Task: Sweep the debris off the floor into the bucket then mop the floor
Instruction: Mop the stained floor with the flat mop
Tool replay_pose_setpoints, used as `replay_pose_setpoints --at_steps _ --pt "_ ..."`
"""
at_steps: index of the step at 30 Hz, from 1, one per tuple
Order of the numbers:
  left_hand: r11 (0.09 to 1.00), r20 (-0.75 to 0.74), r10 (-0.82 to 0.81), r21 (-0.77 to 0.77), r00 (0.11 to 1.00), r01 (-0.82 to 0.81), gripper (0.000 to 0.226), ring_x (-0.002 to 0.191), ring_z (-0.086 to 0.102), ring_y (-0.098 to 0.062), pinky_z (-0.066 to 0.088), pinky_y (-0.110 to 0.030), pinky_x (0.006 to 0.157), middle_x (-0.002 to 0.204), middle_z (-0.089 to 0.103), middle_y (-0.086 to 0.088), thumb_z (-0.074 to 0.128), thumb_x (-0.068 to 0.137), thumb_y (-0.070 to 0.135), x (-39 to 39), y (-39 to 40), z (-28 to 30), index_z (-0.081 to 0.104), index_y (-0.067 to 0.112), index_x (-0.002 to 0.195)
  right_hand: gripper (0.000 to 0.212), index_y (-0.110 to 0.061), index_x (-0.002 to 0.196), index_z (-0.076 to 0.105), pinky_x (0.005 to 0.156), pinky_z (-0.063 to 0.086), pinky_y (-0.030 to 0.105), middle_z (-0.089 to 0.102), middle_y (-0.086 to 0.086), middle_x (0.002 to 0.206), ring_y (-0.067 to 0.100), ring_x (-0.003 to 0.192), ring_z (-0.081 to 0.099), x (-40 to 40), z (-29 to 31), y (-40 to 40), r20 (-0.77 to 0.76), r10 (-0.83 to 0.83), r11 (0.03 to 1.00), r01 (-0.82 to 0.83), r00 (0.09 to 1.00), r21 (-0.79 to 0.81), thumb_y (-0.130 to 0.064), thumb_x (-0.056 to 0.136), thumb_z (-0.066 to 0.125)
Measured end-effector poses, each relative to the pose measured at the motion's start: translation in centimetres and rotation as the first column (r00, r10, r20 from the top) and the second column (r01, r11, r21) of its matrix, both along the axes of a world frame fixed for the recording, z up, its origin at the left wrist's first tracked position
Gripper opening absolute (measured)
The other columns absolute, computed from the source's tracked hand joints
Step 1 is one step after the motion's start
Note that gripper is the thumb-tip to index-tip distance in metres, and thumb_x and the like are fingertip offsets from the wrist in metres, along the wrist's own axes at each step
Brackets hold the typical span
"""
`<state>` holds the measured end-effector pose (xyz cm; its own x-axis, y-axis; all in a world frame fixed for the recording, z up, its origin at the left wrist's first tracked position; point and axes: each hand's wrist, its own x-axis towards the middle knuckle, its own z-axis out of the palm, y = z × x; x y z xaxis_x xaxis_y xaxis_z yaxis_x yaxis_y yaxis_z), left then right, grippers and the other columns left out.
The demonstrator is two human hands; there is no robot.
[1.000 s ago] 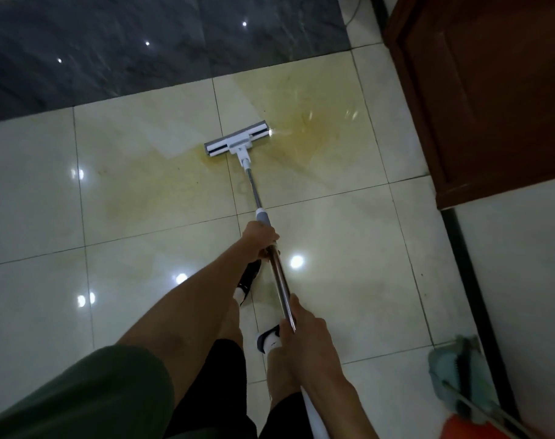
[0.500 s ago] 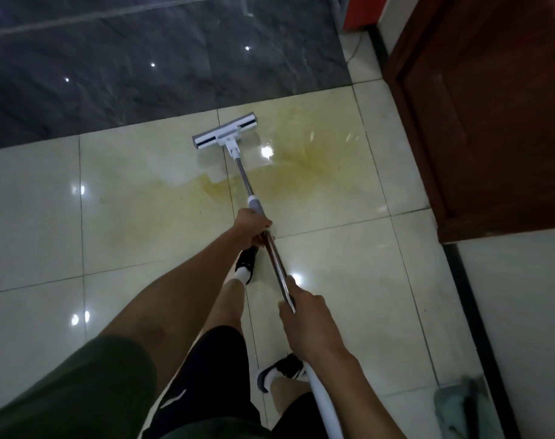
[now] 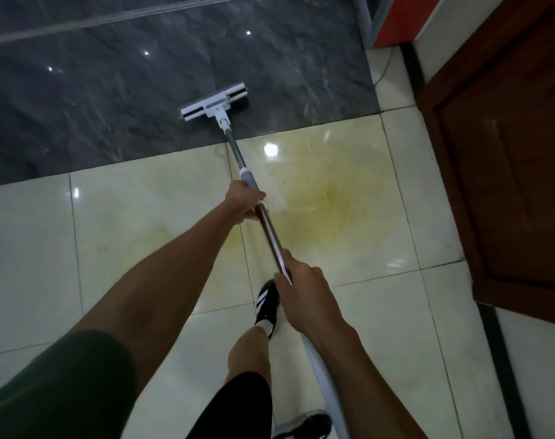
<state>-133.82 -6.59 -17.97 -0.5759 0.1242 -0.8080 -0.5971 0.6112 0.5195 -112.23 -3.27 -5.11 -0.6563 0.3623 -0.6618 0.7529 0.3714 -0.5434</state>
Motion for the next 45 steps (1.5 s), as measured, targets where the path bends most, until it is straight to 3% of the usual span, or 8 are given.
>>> replay_pose_setpoints --at_steps 9,15,23,28,34,39,42,45 --pt "1.000 0.015 -0.029 -0.012 0.999 0.029 0.040 0.062 0.074 -0.032 0.059 -0.039 0.052 0.095 0.066 -0.026 0.070 0.090 0.007 -5.1 3.3 -2.1 0.049 -0.003 0.123 0.052 -0.029 0.154 0.029 0.073 0.053 0.029 0.068 0.006 0.106 0.019 0.085 0.066 -5.4 -1.8 1.7 0.052 -0.045 0.999 0.044 0.998 0.024 -0.031 0.104 0.043" --pt "0.990 0.046 -0.092 -0.103 0.995 0.096 0.025 0.070 0.074 -0.036 0.062 -0.053 0.061 0.094 0.066 -0.024 0.069 0.091 0.007 -0.3 4.6 -2.7 0.051 0.000 0.106 0.052 -0.034 0.154 0.024 0.084 0.052 0.030 0.068 0.003 0.114 0.019 0.102 0.066 -0.9 -1.6 1.4 0.140 -0.083 0.996 0.080 0.987 0.027 -0.035 0.105 0.040" --pt "0.952 0.116 -0.242 -0.163 0.963 0.258 0.020 0.073 0.073 -0.042 0.061 -0.056 0.065 0.096 0.067 -0.026 0.061 0.095 0.010 12.1 3.5 -2.3 0.053 -0.002 0.108 0.054 -0.038 0.155 0.023 0.082 0.052 0.024 0.067 0.000 0.113 0.014 0.099 0.065 12.0 -0.4 -1.4 0.181 -0.161 0.985 0.171 0.970 -0.037 -0.038 0.105 0.040" --pt "0.920 0.158 -0.315 -0.190 0.936 0.342 0.015 0.074 0.073 -0.042 0.062 -0.053 0.067 0.101 0.066 -0.025 0.060 0.096 0.012 23.0 1.2 -1.8 0.050 0.002 0.100 0.052 -0.040 0.154 0.025 0.074 0.045 0.022 0.062 0.000 0.105 0.012 0.083 0.058 23.0 -0.6 -4.8 0.204 -0.219 0.970 0.236 0.954 -0.063 -0.039 0.104 0.039" --pt "0.887 0.149 -0.406 -0.172 0.902 0.428 0.023 0.061 0.064 -0.027 0.051 -0.029 0.036 0.082 0.058 -0.010 0.058 0.093 0.011 37.9 -1.7 -1.5 0.051 0.007 0.114 0.052 -0.041 0.154 0.024 0.091 0.051 0.032 0.062 0.008 0.112 0.023 0.101 0.063 37.6 0.0 -8.0 0.245 -0.255 0.953 0.285 0.936 -0.099 -0.039 0.104 0.037" --pt "0.876 0.188 -0.433 -0.142 0.882 0.461 0.043 0.086 0.071 -0.035 0.063 -0.045 0.059 0.112 0.065 -0.019 0.055 0.094 0.011 48.2 -3.3 -0.9 0.050 -0.001 0.134 0.052 -0.042 0.154 0.022 0.099 0.047 0.030 0.058 0.004 0.122 0.020 0.111 0.059 47.5 1.1 -10.0 0.281 -0.271 0.942 0.313 0.921 -0.118 -0.037 0.105 0.037" --pt "0.855 0.189 -0.465 -0.157 0.865 0.495 0.040 0.095 0.071 -0.037 0.063 -0.049 0.067 0.120 0.065 -0.022 0.054 0.095 0.012 52.6 -4.0 -0.2 0.052 -0.001 0.133 0.055 -0.043 0.154 0.020 0.099 0.046 0.031 0.057 0.004 0.122 0.020 0.112 0.057 52.0 1.6 -11.0 0.302 -0.267 0.938 0.319 0.915 -0.138 -0.039 0.103 0.039" --pt "0.853 0.231 -0.456 -0.159 0.859 0.496 0.026 0.090 0.073 -0.037 0.063 -0.049 0.070 0.113 0.068 -0.022 0.055 0.096 0.011 55.3 -4.6 0.4 0.056 -0.003 0.118 0.055 -0.045 0.154 0.019 0.096 0.046 0.031 0.057 0.003 0.123 0.018 0.109 0.056 55.0 2.3 -12.1 0.283 -0.282 0.928 0.336 0.917 -0.163 -0.040 0.102 0.038"
